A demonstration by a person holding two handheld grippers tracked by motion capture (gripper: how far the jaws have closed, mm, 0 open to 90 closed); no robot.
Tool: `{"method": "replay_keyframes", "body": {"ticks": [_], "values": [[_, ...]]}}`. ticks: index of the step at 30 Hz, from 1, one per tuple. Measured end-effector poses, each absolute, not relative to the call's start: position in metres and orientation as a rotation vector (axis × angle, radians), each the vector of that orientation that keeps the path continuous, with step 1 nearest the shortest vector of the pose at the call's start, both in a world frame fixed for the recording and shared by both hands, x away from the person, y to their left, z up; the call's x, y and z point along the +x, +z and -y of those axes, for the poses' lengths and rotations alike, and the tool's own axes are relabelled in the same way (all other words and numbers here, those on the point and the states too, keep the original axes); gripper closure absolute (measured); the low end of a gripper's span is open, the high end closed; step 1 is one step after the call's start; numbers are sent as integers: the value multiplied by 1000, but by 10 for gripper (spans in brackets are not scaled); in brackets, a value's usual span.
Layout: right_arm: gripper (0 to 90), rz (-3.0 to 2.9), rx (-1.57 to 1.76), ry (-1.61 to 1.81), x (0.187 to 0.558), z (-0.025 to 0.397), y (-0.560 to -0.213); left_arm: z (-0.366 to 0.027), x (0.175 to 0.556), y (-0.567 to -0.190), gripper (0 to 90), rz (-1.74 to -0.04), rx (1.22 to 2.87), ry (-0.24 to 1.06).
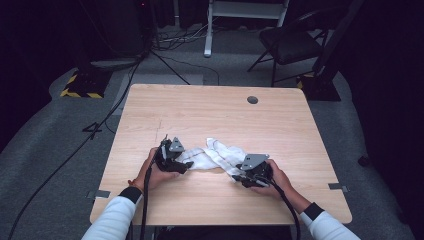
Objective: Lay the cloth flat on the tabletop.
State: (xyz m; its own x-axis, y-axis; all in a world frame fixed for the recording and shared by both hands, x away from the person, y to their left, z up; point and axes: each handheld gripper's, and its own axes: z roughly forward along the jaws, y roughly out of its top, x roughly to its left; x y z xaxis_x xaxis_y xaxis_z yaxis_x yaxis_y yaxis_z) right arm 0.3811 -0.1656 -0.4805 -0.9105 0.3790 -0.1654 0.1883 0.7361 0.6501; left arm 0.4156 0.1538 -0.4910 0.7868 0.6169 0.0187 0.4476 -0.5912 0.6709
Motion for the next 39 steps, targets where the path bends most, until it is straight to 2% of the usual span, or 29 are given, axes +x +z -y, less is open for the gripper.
{"method": "replay_keyframes", "body": {"ticks": [3, 5, 6, 9, 12, 16, 18, 21, 23, 24, 26, 28, 30, 31, 34, 37, 38, 39], "values": [[589, -2668, 487, 952, 388, 168, -486, -153, 421, -492, 341, -810, 2293, 288], [664, -2672, 492, 954, 389, 169, -486, -153, 425, -493, 343, -814, 2288, 264], [727, -2674, 484, 955, 389, 169, -486, -154, 426, -493, 370, -811, 2287, 246], [813, -2669, 472, 941, 390, 169, -484, -154, 426, -493, 449, -791, 2288, 223], [834, -2663, 470, 940, 388, 170, -480, -152, 422, -489, 613, -746, 2317, 266], [809, -2628, 493, 987, 388, 175, -470, -152, 420, -487, 736, -719, 2313, 277], [776, -2622, 508, 1008, 388, 177, -468, -152, 420, -486, 784, -707, 2305, 280], [868, -2617, 504, 981, 389, 176, -469, -152, 418, -484, 830, -686, 2308, 291], [883, -2614, 489, 985, 389, 176, -468, -152, 418, -483, 838, -685, 2304, 290], [869, -2616, 495, 991, 389, 177, -468, -152, 417, -483, 841, -686, 2302, 289], [783, -2628, 508, 1000, 389, 177, -470, -152, 418, -484, 833, -694, 2296, 283], [731, -2640, 501, 1003, 389, 175, -473, -152, 419, -486, 719, -720, 2291, 283], [699, -2652, 498, 1012, 389, 172, -476, -151, 422, -488, 528, -780, 2288, 303], [680, -2664, 493, 1005, 389, 170, -478, -151, 423, -490, 461, -797, 2285, 303], [660, -2678, 496, 981, 391, 167, -485, -151, 425, -493, 342, -836, 2277, 319], [784, -2672, 505, 988, 394, 168, -485, -151, 426, -494, 359, -832, 2276, 292], [827, -2668, 504, 986, 394, 168, -485, -151, 427, -494, 394, -821, 2277, 268], [852, -2667, 501, 989, 394, 168, -485, -151, 427, -493, 471, -797, 2284, 243]]}}
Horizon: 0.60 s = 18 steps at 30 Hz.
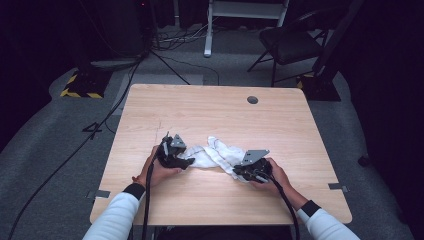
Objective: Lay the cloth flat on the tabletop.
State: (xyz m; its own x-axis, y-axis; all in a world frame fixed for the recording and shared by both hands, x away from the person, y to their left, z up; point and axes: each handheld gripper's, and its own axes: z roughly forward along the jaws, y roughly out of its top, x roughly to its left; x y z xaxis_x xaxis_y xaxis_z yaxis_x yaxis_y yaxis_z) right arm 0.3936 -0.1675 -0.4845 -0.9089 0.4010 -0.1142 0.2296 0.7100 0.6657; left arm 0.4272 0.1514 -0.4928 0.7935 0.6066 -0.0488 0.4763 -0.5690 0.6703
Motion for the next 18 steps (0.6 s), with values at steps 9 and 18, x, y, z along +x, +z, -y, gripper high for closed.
{"method": "replay_keyframes", "body": {"ticks": [9, 18], "values": [[864, -2588, 530, 1101, 390, 185, -458, -151, 417, -484, 812, -700, 2303, 267], [874, -2454, 533, 1236, 379, 202, -424, -156, 395, -452, 829, -619, 2192, 351]]}}
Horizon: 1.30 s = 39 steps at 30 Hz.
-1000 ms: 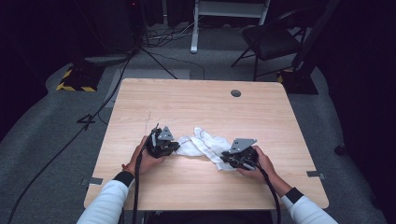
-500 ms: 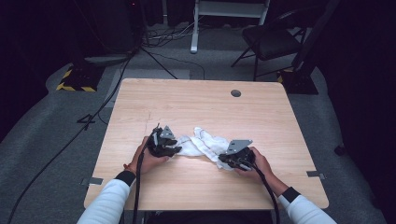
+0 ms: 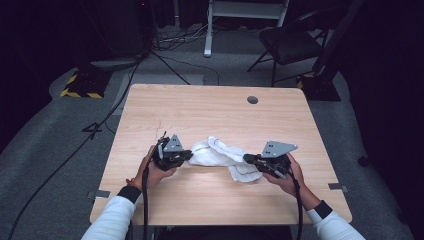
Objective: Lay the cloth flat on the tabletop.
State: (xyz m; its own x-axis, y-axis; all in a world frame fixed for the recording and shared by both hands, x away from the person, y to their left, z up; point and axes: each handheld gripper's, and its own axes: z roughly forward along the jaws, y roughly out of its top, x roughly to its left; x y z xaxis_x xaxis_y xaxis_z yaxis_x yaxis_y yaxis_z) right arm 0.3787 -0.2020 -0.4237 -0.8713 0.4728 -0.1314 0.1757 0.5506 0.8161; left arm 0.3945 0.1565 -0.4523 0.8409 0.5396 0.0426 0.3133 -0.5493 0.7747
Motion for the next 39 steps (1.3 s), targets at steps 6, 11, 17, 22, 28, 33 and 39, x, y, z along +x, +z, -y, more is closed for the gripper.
{"method": "replay_keyframes", "body": {"ticks": [6, 11, 17, 22, 28, 33, 39], "values": [[875, -2397, 535, 1278, 371, 213, -406, -161, 380, -428, 830, -566, 2149, 409], [875, -2345, 558, 1307, 368, 224, -390, -166, 372, -405, 831, -542, 2096, 461], [875, -2288, 545, 1346, 354, 236, -367, -166, 349, -365, 830, -460, 2068, 540], [875, -2230, 530, 1409, 335, 247, -346, -166, 330, -341, 831, -394, 2059, 575], [875, -2172, 511, 1445, 319, 252, -330, -157, 312, -318, 831, -320, 2071, 610], [874, -2133, 516, 1466, 318, 257, -324, -152, 321, -314, 828, -323, 2072, 617], [874, -2137, 623, 1414, 350, 258, -338, -141, 368, -343, 823, -424, 2144, 561]]}}
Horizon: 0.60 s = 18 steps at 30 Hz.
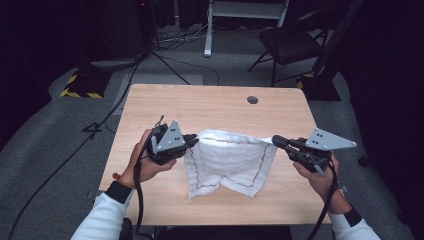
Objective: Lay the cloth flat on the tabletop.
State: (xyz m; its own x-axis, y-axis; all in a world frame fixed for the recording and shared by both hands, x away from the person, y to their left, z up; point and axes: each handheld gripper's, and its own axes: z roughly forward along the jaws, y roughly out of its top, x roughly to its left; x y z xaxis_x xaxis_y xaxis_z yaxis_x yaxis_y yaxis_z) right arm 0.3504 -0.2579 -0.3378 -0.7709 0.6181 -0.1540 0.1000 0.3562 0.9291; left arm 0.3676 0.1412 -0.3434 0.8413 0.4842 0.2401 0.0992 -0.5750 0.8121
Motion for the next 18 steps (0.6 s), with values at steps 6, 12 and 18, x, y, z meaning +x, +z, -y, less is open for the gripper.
{"method": "replay_keyframes", "body": {"ticks": [6, 12, 18], "values": [[874, -2174, 759, 1308, 403, 251, -370, -125, 425, -382, 820, -530, 2215, 516], [874, -2203, 876, 1199, 460, 247, -400, -104, 477, -415, 808, -622, 2291, 543], [822, -2194, 1002, 1090, 503, 245, -428, -93, 515, -442, 594, -831, 2265, 585]]}}
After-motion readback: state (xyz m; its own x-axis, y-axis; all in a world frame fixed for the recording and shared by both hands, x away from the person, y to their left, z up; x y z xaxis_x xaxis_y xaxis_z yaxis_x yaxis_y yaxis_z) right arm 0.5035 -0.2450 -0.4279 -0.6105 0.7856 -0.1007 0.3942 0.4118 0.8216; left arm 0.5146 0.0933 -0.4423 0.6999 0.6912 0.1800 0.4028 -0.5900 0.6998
